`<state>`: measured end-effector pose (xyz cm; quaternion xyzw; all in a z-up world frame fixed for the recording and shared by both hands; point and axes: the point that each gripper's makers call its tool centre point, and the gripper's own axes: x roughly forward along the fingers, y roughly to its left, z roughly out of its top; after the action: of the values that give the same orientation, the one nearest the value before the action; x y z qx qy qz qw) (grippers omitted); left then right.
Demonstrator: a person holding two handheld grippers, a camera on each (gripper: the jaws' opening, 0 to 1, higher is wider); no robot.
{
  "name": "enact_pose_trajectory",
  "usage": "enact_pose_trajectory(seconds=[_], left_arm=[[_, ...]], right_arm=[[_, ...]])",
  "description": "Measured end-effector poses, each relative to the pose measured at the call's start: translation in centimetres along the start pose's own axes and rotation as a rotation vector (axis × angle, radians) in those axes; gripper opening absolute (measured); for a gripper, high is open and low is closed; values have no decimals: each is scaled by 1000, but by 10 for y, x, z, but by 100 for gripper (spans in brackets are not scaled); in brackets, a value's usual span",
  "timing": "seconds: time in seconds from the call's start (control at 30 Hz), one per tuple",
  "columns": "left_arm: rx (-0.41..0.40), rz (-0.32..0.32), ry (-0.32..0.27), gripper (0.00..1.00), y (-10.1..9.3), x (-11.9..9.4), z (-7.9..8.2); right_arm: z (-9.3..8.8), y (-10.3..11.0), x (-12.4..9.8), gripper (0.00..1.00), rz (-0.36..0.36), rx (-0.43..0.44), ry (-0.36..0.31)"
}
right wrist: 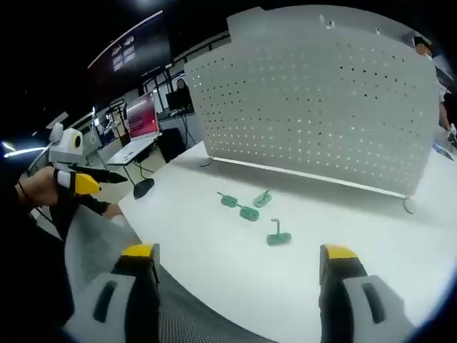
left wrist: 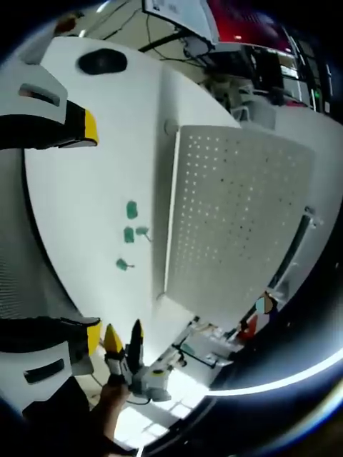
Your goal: Insert the hook assembly into the mounting plate slot until the hook locks in place.
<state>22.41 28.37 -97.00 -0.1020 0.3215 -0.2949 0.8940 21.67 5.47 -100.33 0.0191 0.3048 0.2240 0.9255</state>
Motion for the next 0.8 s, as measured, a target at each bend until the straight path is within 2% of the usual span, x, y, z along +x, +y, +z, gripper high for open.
enact_pose_trajectory(seconds=[0.37,0.47,0.8], left_arm=[[-6,6,6,100,0,-2,-6],[-14,6,1,100,0,-3,-6],[-15,19,11,100,3,-4,-11]], right_arm=[[-3,4,3,89,16,-9,13],[4,1,1,85,-2,-35,-20],[1,-3,0,85,-7,-1,-21]])
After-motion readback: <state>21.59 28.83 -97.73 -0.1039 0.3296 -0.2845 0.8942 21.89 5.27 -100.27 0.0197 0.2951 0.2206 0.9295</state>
